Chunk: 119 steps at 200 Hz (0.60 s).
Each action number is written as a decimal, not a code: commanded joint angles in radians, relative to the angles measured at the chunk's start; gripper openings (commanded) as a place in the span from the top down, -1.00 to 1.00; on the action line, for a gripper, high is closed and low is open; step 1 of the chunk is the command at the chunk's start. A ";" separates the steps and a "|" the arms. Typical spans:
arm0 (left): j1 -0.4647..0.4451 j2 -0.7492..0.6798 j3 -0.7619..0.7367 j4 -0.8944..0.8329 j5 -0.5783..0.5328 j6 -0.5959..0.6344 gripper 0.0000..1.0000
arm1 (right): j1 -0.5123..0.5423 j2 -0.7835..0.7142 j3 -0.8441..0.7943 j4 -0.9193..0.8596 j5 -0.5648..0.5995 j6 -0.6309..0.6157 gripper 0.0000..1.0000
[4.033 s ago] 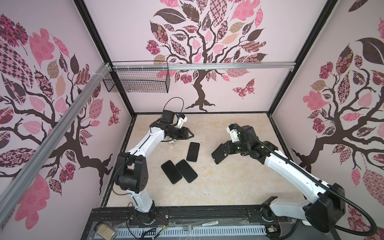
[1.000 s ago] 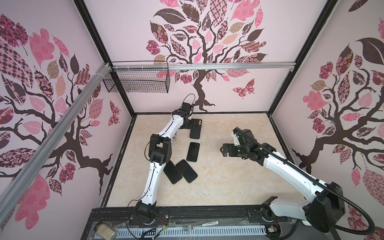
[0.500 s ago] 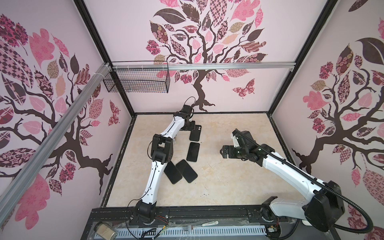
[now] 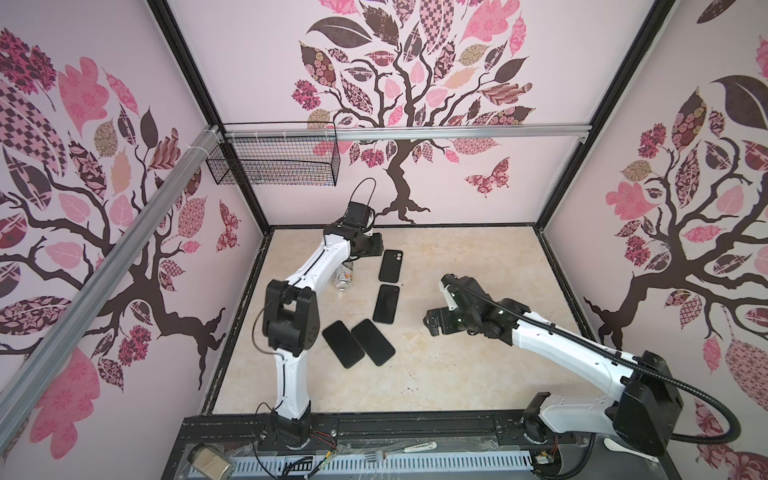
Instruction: Take the phone out of the phone case
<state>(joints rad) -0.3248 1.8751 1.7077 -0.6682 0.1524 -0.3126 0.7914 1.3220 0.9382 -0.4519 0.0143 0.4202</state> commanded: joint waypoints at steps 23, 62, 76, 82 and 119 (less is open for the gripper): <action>0.017 -0.427 -0.433 0.113 -0.068 -0.106 -0.26 | 0.218 0.205 0.111 0.039 0.139 -0.010 -0.99; 0.094 -0.738 -0.661 0.047 -0.074 -0.149 -0.68 | 0.310 0.461 0.312 -0.059 0.128 -0.040 -0.99; 0.107 -0.815 -0.699 0.013 -0.113 -0.191 -0.80 | 0.320 0.530 0.364 -0.076 0.111 -0.044 -0.99; 0.109 -0.843 -0.705 -0.018 -0.138 -0.222 -0.96 | 0.327 0.555 0.382 -0.081 0.116 -0.046 -0.99; 0.210 -0.974 -0.746 -0.106 -0.141 -0.264 -0.96 | 0.348 0.684 0.490 -0.134 0.147 -0.048 -0.99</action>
<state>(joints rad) -0.1825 0.9634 1.0084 -0.7174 0.0284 -0.5251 1.1278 1.9240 1.3495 -0.5011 0.1299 0.3801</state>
